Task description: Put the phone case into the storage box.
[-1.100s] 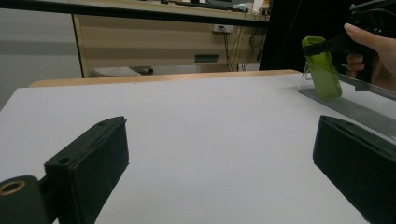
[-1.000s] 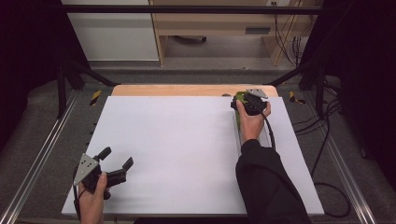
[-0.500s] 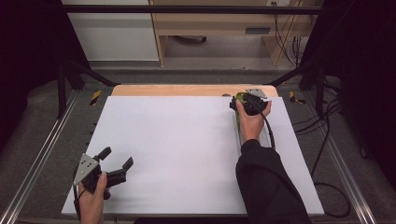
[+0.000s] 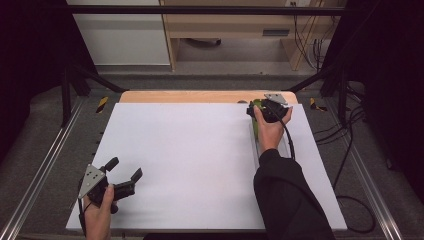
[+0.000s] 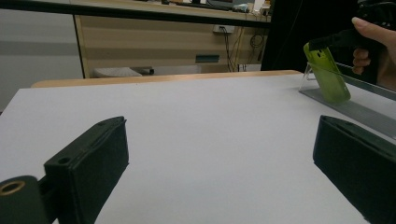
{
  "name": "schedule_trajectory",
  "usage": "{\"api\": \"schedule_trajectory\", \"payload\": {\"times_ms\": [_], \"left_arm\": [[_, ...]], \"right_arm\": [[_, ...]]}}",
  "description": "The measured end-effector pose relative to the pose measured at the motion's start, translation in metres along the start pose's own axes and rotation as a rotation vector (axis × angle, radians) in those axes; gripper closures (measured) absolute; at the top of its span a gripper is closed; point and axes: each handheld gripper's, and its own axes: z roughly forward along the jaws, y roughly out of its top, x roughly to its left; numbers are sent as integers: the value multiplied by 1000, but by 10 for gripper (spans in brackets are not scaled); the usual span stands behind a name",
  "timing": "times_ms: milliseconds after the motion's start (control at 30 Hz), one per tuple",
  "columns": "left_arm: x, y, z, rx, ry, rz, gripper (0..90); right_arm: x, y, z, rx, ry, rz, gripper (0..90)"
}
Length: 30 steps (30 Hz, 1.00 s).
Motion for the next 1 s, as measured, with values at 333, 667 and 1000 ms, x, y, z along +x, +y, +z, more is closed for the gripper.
{"api": "schedule_trajectory", "payload": {"times_ms": [333,667,1000], "left_arm": [[0,0,-1,2,6,5,30],[0,0,-1,-1,10,1,28],[0,0,0,1,5,10,26]], "right_arm": [[-4,8,-11,-15,6,0,46],[-6,13,-18,-39,10,5,63],[-6,17,-23,-49,0,-2,61]]}}
